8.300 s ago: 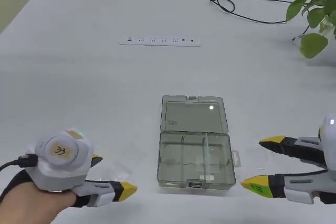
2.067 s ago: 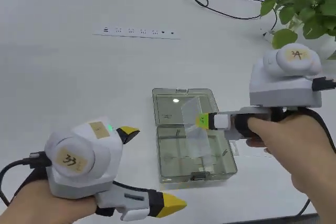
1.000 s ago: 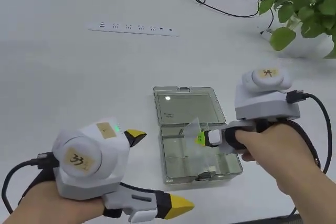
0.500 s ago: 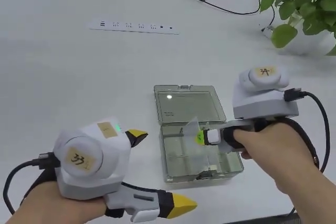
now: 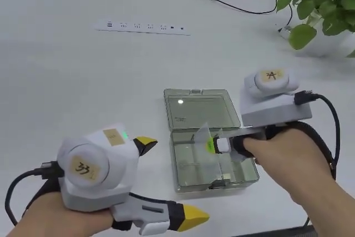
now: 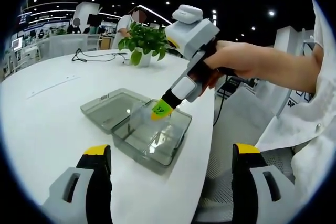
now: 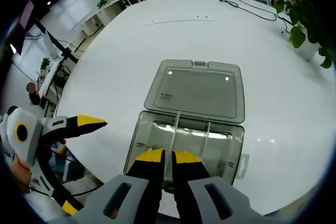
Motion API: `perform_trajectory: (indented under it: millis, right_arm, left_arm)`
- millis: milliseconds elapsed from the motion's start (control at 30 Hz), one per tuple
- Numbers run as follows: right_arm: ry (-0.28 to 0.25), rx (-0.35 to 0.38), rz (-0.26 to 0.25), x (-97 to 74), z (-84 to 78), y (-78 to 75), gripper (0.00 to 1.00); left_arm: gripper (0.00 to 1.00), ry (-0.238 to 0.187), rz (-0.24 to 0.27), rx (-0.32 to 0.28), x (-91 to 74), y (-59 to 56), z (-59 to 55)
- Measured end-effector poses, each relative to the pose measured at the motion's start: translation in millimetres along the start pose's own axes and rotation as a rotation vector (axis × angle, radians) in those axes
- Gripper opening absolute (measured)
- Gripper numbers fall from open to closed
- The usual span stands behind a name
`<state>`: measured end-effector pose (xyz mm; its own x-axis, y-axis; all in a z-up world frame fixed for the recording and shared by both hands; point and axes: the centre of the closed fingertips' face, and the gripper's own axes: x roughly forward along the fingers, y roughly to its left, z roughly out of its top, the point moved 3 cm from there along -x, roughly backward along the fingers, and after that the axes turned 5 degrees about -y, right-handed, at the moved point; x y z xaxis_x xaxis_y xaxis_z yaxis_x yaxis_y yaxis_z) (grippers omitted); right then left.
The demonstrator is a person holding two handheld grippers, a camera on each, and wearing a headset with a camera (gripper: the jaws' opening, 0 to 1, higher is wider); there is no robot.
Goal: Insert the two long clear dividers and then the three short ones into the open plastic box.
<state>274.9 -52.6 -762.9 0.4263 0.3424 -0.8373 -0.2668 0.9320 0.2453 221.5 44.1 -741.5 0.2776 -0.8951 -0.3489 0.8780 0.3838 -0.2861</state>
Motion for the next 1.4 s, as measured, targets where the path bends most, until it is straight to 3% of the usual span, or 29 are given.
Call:
perform_trajectory:
  millis: [333, 633, 1000, 1233, 1400]
  right_arm:
    - [0.005, -0.023, 0.011, 3.1, -1.1, 3.0, 0.06]
    - [0.016, -0.017, 0.081, 17.5, -7.6, 6.4, 0.08]
    - [0.020, -0.021, 0.119, 26.9, -12.7, 3.4, 0.09]
    - [0.004, -0.019, 0.166, 26.1, -12.9, 3.3, 0.09]
    - [-0.028, 0.005, 0.226, 21.5, -12.9, 3.7, 0.13]
  left_arm:
    - [0.98, 0.006, 0.004, 0.000, -1.2, 1.7, -1.1]
    - [0.98, 0.009, 0.007, 0.001, -1.5, 2.2, -0.6]
    - [0.98, 0.012, 0.032, -0.010, -3.4, 2.1, 1.2]
    - [0.98, 0.013, 0.058, -0.018, -3.2, 0.5, 3.6]
    - [0.99, 0.005, 0.086, -0.020, -3.9, -3.0, 11.5]
